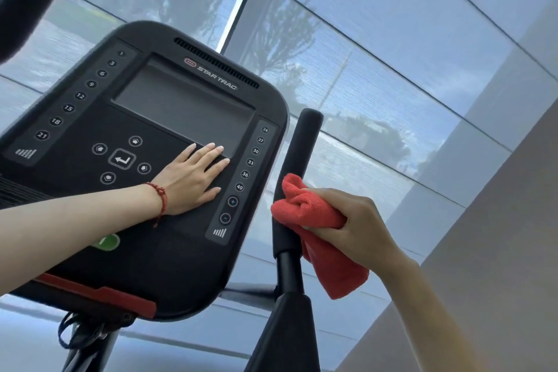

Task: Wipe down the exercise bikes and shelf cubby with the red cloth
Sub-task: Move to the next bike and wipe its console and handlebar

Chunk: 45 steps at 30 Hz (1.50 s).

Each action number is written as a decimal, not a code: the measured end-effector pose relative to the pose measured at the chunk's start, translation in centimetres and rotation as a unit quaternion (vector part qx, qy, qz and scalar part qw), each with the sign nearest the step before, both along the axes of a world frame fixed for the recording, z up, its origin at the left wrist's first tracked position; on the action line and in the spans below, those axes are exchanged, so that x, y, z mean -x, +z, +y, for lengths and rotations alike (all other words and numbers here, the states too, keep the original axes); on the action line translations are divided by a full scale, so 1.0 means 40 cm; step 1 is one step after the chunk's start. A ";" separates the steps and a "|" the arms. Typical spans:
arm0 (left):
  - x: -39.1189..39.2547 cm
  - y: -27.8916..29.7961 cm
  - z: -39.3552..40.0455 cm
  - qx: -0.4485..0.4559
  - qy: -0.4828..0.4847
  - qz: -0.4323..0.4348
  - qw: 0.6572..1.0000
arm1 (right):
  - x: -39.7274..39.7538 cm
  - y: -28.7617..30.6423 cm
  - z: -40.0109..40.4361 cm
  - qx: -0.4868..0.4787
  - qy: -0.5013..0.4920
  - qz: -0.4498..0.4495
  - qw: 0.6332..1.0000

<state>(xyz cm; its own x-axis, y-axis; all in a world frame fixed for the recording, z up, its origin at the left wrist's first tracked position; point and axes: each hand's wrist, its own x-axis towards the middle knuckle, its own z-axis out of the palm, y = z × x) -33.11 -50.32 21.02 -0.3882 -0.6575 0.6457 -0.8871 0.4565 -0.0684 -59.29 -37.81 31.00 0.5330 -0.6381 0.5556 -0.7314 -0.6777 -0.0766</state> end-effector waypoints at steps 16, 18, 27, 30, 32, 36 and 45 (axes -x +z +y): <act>0.176 0.051 0.320 -0.038 -0.042 0.086 0.995 | 0.190 -0.129 0.116 -0.004 0.032 -0.168 0.985; 0.200 0.060 0.369 -0.042 -0.031 0.093 0.994 | 0.224 -0.146 0.133 -0.007 0.043 -0.175 0.984; 0.344 0.100 0.560 -0.043 0.037 0.121 0.991 | 0.398 -0.194 0.221 -0.017 0.096 -0.203 0.974; 0.429 0.093 0.621 -0.045 0.041 0.138 0.989 | 0.471 -0.220 0.253 -0.023 0.107 -0.204 0.973; 0.493 0.073 0.656 -0.052 0.035 0.143 0.988 | 0.515 -0.245 0.275 -0.039 0.109 -0.211 0.971; 0.615 -0.013 0.700 -0.085 0.034 0.135 0.987 | 0.598 -0.307 0.316 -0.062 0.107 -0.209 0.970; 0.785 -0.300 0.809 -0.137 0.069 0.107 0.982 | 0.687 -0.516 0.429 -0.102 0.068 -0.219 0.968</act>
